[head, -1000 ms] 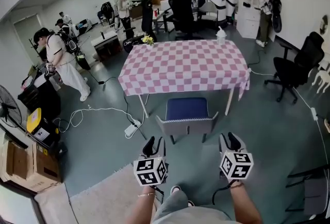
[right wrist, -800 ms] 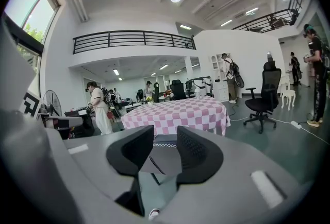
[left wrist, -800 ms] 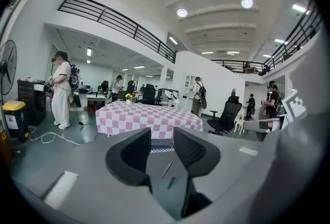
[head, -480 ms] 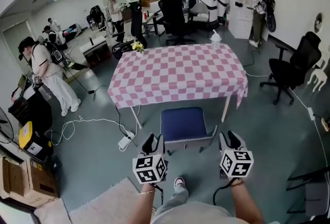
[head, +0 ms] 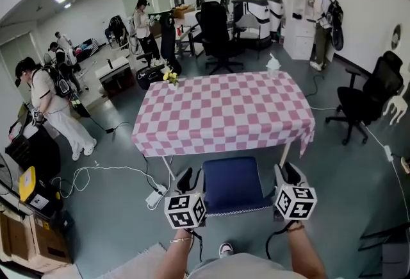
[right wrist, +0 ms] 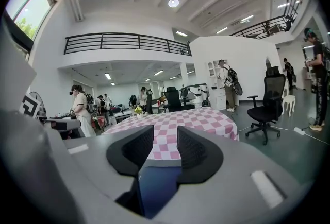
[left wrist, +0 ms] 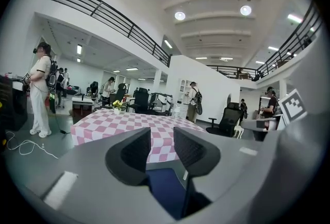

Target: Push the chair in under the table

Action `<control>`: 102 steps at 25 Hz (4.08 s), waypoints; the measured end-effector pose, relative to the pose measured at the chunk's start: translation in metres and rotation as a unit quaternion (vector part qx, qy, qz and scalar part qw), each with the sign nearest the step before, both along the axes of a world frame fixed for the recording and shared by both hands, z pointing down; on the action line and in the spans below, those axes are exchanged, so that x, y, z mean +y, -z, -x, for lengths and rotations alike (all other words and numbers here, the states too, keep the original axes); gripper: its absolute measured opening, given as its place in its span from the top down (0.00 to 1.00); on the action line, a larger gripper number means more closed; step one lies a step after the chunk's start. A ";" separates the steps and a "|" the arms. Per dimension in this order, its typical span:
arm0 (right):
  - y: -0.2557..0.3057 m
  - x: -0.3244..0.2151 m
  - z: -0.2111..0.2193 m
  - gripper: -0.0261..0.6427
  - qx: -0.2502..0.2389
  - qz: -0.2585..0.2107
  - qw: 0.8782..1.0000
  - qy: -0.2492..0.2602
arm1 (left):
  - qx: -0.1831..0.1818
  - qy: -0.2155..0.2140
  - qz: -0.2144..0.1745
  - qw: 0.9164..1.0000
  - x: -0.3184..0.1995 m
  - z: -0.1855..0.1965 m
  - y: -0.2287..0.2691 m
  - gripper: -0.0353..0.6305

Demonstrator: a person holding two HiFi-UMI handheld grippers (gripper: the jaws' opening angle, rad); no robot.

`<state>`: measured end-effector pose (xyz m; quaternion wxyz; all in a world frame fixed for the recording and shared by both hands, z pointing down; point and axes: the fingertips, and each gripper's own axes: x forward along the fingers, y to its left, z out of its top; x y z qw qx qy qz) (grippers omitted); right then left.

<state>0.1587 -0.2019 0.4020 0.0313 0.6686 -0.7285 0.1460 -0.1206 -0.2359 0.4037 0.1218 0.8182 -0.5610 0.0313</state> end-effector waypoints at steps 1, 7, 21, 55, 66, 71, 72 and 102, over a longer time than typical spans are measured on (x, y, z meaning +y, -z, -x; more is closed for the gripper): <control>-0.001 -0.006 0.000 0.78 0.000 0.002 1.000 -0.001 | -0.001 -0.003 0.003 1.000 -0.008 -0.001 -0.003 0.74; -0.020 -0.032 -0.013 0.78 -0.001 0.030 1.000 -0.004 | -0.007 -0.010 0.024 1.000 -0.031 -0.008 -0.020 0.74; -0.036 -0.056 0.004 0.78 0.008 0.057 0.994 0.091 | -0.027 -0.015 0.052 0.998 -0.024 -0.019 -0.039 0.74; -0.219 0.081 0.047 0.78 0.374 0.296 0.689 0.546 | -0.444 -0.417 0.226 0.760 0.106 -0.036 -0.233 0.71; -0.229 0.075 0.048 0.81 0.406 0.298 0.681 0.532 | -0.440 -0.407 0.234 0.766 0.097 -0.037 -0.243 0.78; -0.230 0.074 0.047 0.81 0.390 0.301 0.683 0.539 | -0.440 -0.403 0.231 0.768 0.095 -0.038 -0.243 0.79; -0.230 0.074 0.048 0.80 0.389 0.301 0.682 0.542 | -0.441 -0.403 0.232 0.768 0.095 -0.038 -0.243 0.79; -0.234 -0.076 0.036 0.80 0.392 0.302 0.725 0.479 | -0.422 -0.332 0.231 0.811 -0.044 -0.049 -0.244 0.79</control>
